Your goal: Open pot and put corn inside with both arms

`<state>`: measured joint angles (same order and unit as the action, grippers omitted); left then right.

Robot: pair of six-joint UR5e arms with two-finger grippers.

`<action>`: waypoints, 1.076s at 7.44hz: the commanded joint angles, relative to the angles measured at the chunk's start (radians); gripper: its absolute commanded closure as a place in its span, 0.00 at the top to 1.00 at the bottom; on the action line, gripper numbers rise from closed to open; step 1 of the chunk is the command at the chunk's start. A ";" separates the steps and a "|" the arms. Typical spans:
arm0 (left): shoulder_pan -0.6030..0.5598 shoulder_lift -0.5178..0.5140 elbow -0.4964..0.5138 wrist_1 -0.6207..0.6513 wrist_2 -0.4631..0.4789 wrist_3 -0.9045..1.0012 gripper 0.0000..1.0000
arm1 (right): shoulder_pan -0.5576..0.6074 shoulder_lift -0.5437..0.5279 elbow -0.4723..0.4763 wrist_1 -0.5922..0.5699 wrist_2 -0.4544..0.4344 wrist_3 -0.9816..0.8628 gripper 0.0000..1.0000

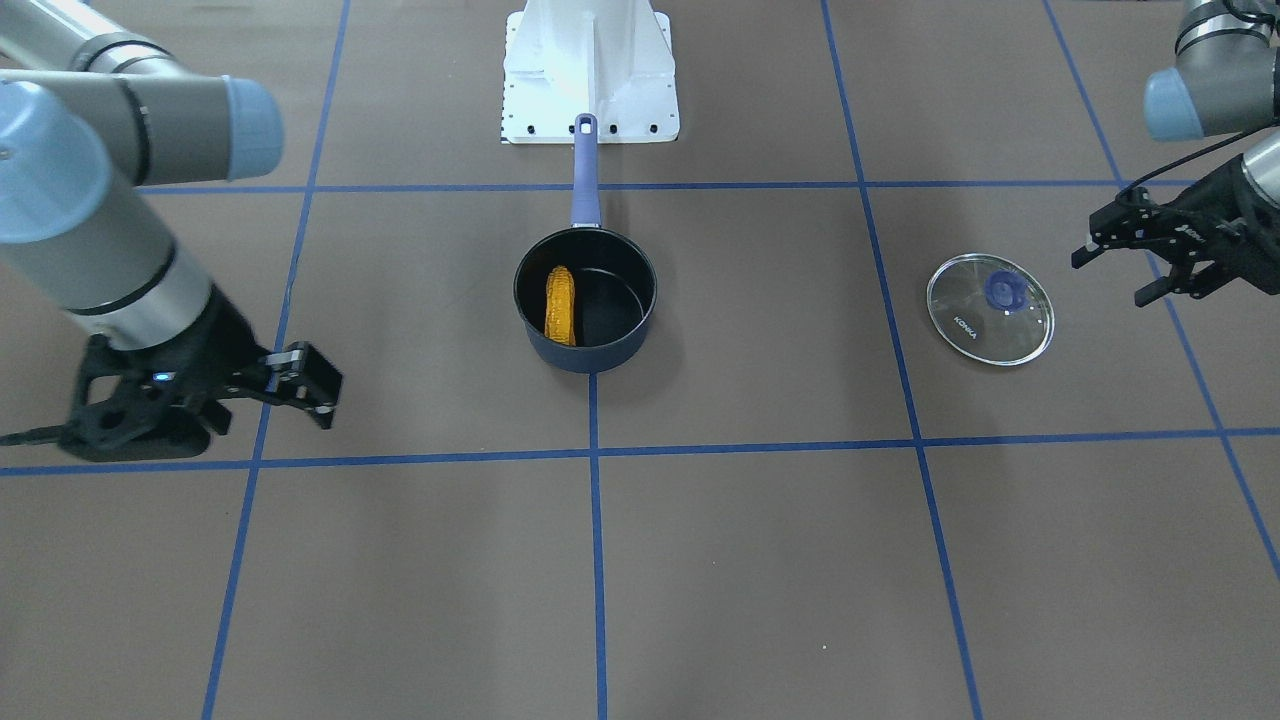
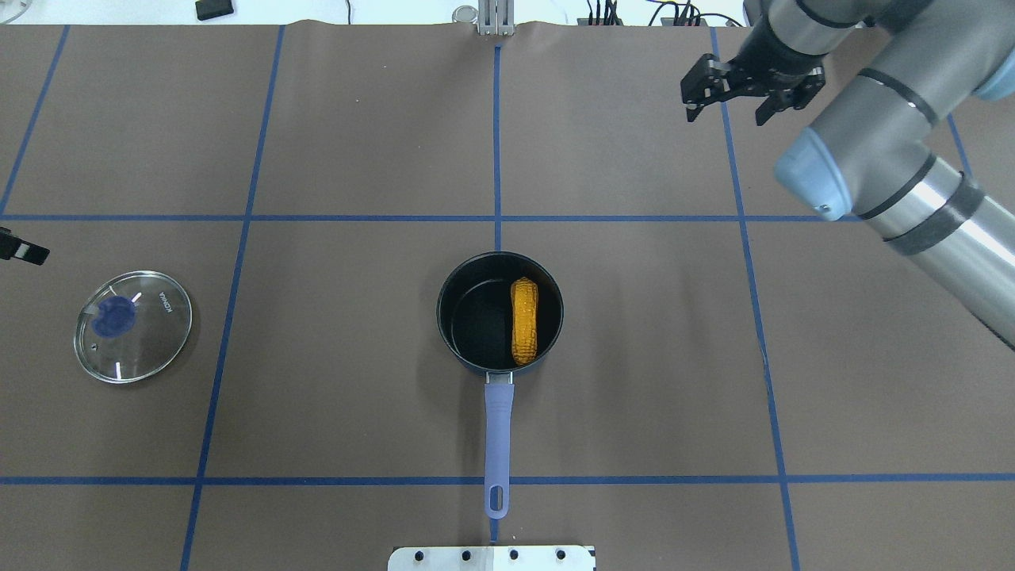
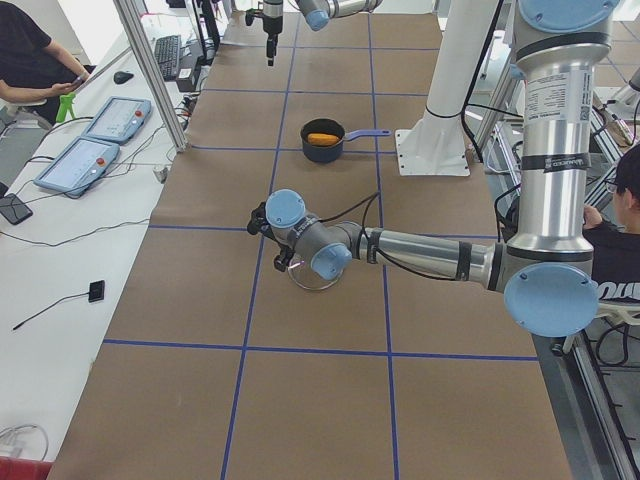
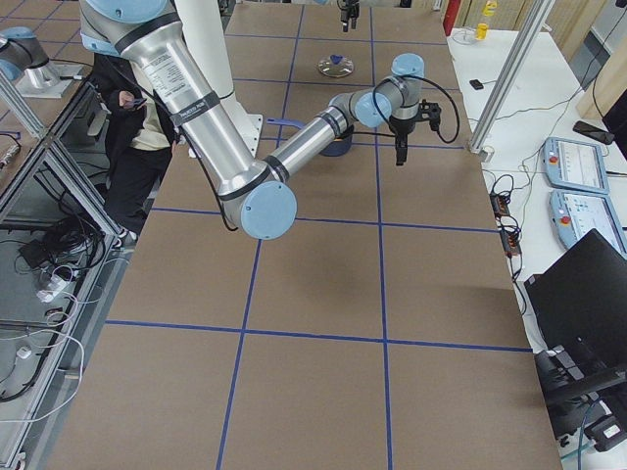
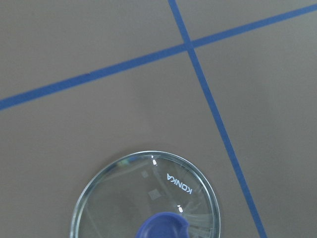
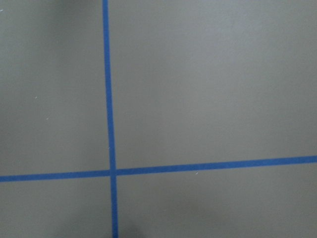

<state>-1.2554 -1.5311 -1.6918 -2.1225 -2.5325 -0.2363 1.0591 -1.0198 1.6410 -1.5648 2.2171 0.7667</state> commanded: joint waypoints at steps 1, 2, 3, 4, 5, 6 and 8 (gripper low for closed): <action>-0.160 0.006 -0.003 0.189 -0.002 0.278 0.97 | 0.143 -0.124 0.003 0.011 0.105 -0.223 1.00; -0.246 -0.001 -0.006 0.273 0.000 0.372 0.97 | 0.177 -0.167 0.008 0.011 0.104 -0.281 1.00; -0.262 -0.004 0.000 0.297 0.009 0.394 0.97 | 0.206 -0.224 0.029 0.017 0.104 -0.332 1.00; -0.277 -0.006 0.000 0.300 0.006 0.416 0.97 | 0.238 -0.267 0.033 0.032 0.105 -0.392 1.00; -0.301 -0.004 -0.002 0.299 0.001 0.416 0.98 | 0.269 -0.299 0.033 0.034 0.107 -0.427 1.00; -0.317 -0.003 0.004 0.299 0.004 0.417 0.97 | 0.304 -0.342 0.039 0.063 0.108 -0.450 1.00; -0.335 -0.001 0.007 0.300 0.008 0.417 0.98 | 0.341 -0.429 0.036 0.174 0.142 -0.463 1.00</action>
<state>-1.5800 -1.5338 -1.6854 -1.8238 -2.5262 0.1801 1.3753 -1.3966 1.6778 -1.4546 2.3377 0.3174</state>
